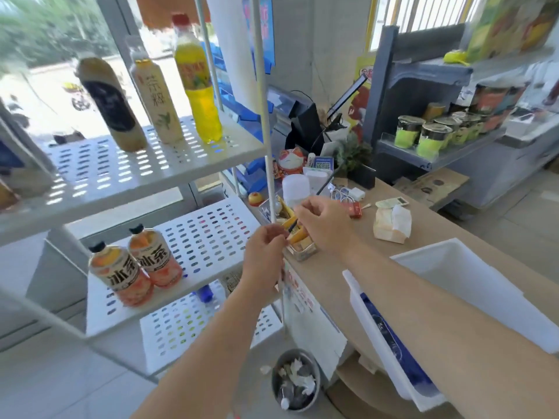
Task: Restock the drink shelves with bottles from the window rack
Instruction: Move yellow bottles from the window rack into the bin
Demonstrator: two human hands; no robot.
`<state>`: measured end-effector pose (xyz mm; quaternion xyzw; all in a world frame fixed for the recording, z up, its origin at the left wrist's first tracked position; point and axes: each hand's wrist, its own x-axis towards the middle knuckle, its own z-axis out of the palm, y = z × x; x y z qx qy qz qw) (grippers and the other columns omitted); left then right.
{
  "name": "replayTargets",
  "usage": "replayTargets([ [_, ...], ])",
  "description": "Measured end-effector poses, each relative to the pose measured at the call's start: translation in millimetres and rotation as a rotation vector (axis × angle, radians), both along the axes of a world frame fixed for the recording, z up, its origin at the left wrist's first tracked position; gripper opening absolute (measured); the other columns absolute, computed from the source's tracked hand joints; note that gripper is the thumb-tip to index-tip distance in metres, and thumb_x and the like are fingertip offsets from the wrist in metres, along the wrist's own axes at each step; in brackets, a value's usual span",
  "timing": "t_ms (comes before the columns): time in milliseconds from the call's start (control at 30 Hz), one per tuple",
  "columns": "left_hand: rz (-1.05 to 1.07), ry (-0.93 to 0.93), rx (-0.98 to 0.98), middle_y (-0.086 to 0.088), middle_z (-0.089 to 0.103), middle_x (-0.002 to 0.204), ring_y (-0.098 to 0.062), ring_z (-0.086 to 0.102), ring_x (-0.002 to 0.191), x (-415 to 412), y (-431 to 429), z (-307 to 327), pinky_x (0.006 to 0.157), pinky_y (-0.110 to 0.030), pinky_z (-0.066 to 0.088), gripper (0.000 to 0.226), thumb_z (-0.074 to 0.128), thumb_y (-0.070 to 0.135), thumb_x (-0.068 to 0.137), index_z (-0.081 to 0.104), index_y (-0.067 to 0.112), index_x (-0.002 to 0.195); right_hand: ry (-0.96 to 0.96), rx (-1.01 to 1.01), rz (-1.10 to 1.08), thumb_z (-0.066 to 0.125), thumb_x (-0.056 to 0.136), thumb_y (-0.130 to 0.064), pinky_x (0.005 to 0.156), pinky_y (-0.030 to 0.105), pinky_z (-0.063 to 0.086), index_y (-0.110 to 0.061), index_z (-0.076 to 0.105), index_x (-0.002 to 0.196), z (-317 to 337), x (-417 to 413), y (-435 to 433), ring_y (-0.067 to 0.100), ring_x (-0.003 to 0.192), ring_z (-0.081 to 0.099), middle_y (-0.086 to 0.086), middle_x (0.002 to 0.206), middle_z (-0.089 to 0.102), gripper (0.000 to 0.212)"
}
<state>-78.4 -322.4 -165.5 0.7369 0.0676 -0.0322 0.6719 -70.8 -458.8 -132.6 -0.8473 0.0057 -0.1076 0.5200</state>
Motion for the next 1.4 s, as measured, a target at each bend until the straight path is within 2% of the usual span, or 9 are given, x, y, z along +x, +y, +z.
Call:
replayTargets([
  [133, 0.058, -0.177, -0.011, 0.003, 0.073, 0.083, -0.022, 0.068, 0.082, 28.6, 68.3, 67.1, 0.069, -0.035, 0.050, 0.025, 0.057, 0.003, 0.088, 0.066, 0.026, 0.085, -0.114, 0.138, 0.146, 0.060, 0.086, -0.019, 0.057, 0.034, 0.048, -0.002, 0.062, 0.074, 54.7, 32.9, 74.4, 0.016, 0.054, 0.054, 0.020, 0.063, 0.062, 0.022],
  [233, 0.118, -0.287, 0.043, -0.006, 0.073, 0.083, -0.032, 0.070, 0.085, 47.2, 119.2, 108.4, 0.071, -0.040, 0.053, 0.024, 0.058, 0.005, 0.082, 0.069, 0.026, 0.084, -0.192, 0.162, 0.205, 0.061, 0.085, -0.020, 0.055, 0.032, 0.046, -0.011, 0.064, 0.073, 88.1, 59.0, 126.5, 0.016, 0.051, 0.054, 0.012, 0.058, 0.062, 0.015],
  [367, 0.195, -0.370, 0.149, -0.005, 0.075, 0.090, -0.024, 0.072, 0.087, 69.5, 172.7, 138.8, 0.068, -0.034, 0.054, 0.018, 0.061, 0.007, 0.090, 0.068, 0.024, 0.089, -0.308, 0.101, 0.231, 0.064, 0.084, -0.021, 0.059, 0.040, 0.055, -0.015, 0.067, 0.078, 121.9, 90.1, 176.2, 0.024, 0.055, 0.064, 0.007, 0.062, 0.067, 0.009],
  [467, 0.184, -0.391, 0.175, -0.002, 0.074, 0.089, -0.021, 0.070, 0.086, 89.8, 198.4, 147.8, 0.077, -0.037, 0.053, 0.019, 0.062, 0.010, 0.091, 0.066, 0.028, 0.087, -0.350, 0.065, 0.157, 0.064, 0.078, -0.031, 0.065, 0.044, 0.057, -0.013, 0.067, 0.079, 134.6, 116.6, 191.2, 0.027, 0.066, 0.066, 0.003, 0.067, 0.068, 0.018],
  [600, 0.138, -0.398, 0.201, -0.003, 0.073, 0.092, -0.023, 0.068, 0.088, 125.3, 211.0, 161.5, 0.077, -0.036, 0.052, 0.017, 0.061, 0.009, 0.092, 0.067, 0.025, 0.092, -0.401, -0.031, -0.049, 0.070, 0.081, -0.026, 0.065, 0.030, 0.043, -0.020, 0.060, 0.076, 148.6, 155.2, 189.5, 0.015, 0.065, 0.056, -0.010, 0.064, 0.058, 0.013],
  [733, 0.153, -0.534, 0.320, 0.004, 0.072, 0.099, -0.017, 0.068, 0.093, 169.7, 205.8, 200.7, 0.082, -0.030, 0.054, 0.024, 0.061, 0.014, 0.091, 0.068, 0.021, 0.112, -0.368, -0.086, -0.235, 0.073, 0.076, -0.034, 0.068, 0.034, 0.043, -0.019, 0.051, 0.091, 161.5, 186.7, 177.9, 0.023, 0.080, 0.055, -0.004, 0.082, 0.053, 0.031],
  [900, 0.126, -0.738, 0.437, -0.003, 0.066, 0.125, -0.018, 0.064, 0.110, 231.2, 170.0, 282.3, 0.096, -0.032, 0.051, 0.034, 0.054, 0.011, 0.095, 0.058, 0.011, 0.129, -0.231, -0.174, -0.305, 0.082, 0.069, -0.051, 0.098, 0.039, 0.044, -0.010, 0.041, 0.137, 161.1, 218.7, 182.2, 0.029, 0.120, 0.048, 0.012, 0.127, 0.049, 0.089],
  [1133, 0.054, -0.624, 0.833, -0.019, 0.054, 0.137, -0.028, 0.057, 0.121, 299.8, 124.9, 324.0, 0.099, -0.028, 0.046, 0.037, 0.048, 0.010, 0.101, 0.047, -0.003, 0.136, -0.119, -0.113, -0.238, 0.085, 0.071, -0.047, 0.094, 0.042, 0.050, -0.009, 0.045, 0.129, 144.0, 256.4, 186.2, 0.034, 0.115, 0.057, 0.014, 0.123, 0.056, 0.080],
  [1400, 0.025, -0.454, 0.874, -0.014, 0.067, 0.119, -0.027, 0.066, 0.107, 338.6, 127.1, 317.0, 0.089, -0.032, 0.053, 0.032, 0.057, 0.019, 0.097, 0.063, 0.000, 0.121, -0.093, -0.123, -0.126, 0.073, 0.086, -0.045, 0.091, 0.043, 0.051, -0.016, 0.043, 0.128, 122.7, 272.9, 167.4, 0.033, 0.117, 0.058, 0.006, 0.127, 0.061, 0.060],
])
